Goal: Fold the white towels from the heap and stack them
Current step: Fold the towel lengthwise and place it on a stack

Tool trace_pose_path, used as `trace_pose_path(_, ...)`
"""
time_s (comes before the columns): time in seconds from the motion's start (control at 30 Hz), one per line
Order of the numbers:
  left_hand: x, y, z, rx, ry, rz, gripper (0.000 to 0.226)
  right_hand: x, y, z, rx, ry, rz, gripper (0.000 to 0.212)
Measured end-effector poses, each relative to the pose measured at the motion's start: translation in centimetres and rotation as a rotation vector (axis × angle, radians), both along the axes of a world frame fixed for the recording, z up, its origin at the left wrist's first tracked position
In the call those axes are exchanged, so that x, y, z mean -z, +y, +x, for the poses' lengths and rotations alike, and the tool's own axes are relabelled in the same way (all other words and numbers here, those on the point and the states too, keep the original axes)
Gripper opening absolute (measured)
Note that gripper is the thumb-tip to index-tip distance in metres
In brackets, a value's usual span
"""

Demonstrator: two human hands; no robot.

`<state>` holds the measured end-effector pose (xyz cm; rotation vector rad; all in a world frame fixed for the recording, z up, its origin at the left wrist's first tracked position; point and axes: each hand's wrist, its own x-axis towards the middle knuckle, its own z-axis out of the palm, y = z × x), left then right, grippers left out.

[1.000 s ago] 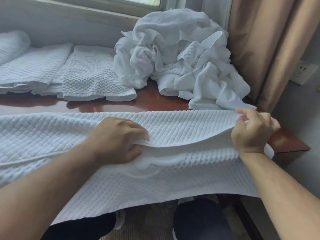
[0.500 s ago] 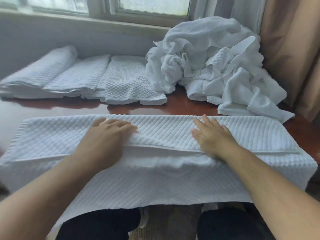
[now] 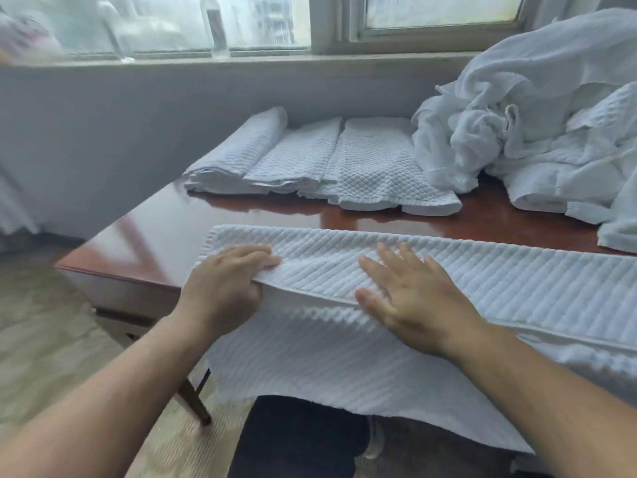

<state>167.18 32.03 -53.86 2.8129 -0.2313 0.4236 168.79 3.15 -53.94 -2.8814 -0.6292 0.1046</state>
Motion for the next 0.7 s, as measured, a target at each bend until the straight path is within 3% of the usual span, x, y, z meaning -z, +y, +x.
trace_pose_path(0.07, -0.1, 0.5, 0.1, 0.034, 0.124, -0.115, 0.065, -0.3, -0.8, 0.0, 0.044, 0.008, 0.016, 0.077)
trace_pose_path(0.13, 0.1, 0.6, 0.5, 0.049, 0.205, -0.188, 0.072, -0.3, -2.6, 0.7, 0.291, -0.071, -0.087, 0.079)
trace_pose_path(0.23, 0.9, 0.0, 1.6, -0.058, 0.329, 0.048, 0.071, 0.0, -6.3, 1.3, 0.612, 0.085, -0.226, 0.095)
trace_pose_path(0.3, 1.4, -0.1, 2.9, -0.086, 0.358, 0.164, 0.073, 0.7, -7.9, 1.4, 0.621, 0.112, -0.206, 0.101)
trace_pose_path(0.5, 0.8, 0.4, 8.5, -0.067, 0.358, 0.209, 0.081, 1.3, -8.1, 6.5, 0.592, 0.031, -0.174, 0.098)
trace_pose_path(0.7, -1.0, -2.4, 10.0, -0.139, 0.379, 0.186, 0.055, -0.9, -8.7, 8.4, 0.494, 0.02, -0.034, 0.08)
